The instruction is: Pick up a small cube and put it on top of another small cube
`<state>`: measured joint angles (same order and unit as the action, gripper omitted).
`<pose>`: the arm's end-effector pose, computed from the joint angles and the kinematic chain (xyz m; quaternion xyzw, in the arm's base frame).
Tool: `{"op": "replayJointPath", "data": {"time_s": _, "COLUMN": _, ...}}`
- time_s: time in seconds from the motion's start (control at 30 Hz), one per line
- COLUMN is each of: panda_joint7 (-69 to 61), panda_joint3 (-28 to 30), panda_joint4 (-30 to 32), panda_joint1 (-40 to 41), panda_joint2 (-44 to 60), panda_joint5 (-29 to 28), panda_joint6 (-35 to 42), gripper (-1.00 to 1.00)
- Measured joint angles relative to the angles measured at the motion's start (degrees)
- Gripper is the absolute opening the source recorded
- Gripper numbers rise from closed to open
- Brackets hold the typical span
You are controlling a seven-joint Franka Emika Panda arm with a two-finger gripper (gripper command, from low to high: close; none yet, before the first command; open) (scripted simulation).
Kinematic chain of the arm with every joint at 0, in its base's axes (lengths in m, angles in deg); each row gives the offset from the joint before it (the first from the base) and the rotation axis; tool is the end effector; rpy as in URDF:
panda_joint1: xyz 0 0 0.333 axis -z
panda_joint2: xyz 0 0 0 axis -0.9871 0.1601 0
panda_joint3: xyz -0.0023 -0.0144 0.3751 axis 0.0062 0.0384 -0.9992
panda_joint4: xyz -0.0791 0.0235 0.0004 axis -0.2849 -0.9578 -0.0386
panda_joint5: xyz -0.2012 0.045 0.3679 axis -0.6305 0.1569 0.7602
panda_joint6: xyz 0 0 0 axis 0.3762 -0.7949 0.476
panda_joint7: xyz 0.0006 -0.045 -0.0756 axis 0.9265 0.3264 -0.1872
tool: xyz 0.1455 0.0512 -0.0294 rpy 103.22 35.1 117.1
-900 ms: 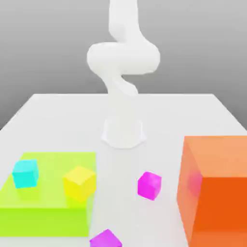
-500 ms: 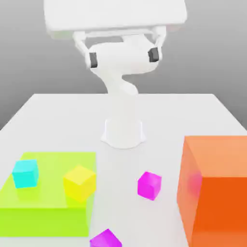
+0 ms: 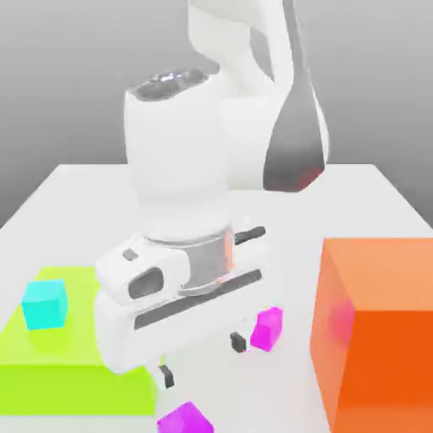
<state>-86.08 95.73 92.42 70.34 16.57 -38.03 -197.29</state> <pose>0.5588 -0.0273 0.2218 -0.9956 0.0861 -0.0264 0.0278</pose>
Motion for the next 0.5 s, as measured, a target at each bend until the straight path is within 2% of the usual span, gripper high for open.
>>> {"op": "replayJointPath", "data": {"time_s": 0.07, "panda_joint7": -1.3, "panda_joint3": 0.4, "panda_joint4": 0.2, "panda_joint1": 0.1, "panda_joint2": 3.5, "panda_joint5": -1.9, "panda_joint6": -1.6, "gripper": 0.00}}
{"op": "replayJointPath", "data": {"time_s": 0.2, "panda_joint7": -3.9, "panda_joint3": -2.0, "panda_joint4": -1.2, "panda_joint1": 2.2, "panda_joint2": 11.7, "panda_joint5": 0.0, "panda_joint6": -7.5, "gripper": 0.00}}
{"op": "replayJointPath", "data": {"time_s": 0.23, "panda_joint7": -4.5, "panda_joint3": -2.8, "panda_joint4": -1.5, "panda_joint1": 2.8, "panda_joint2": 13.5, "panda_joint5": 0.6, "panda_joint6": -8.9, "gripper": -1.00}}
{"op": "replayJointPath", "data": {"time_s": 0.5, "panda_joint7": -4.1, "panda_joint3": -2.4, "panda_joint4": -1.3, "panda_joint1": 2.5, "panda_joint2": 12.3, "panda_joint5": 0.1, "panda_joint6": -7.9, "gripper": -1.00}}
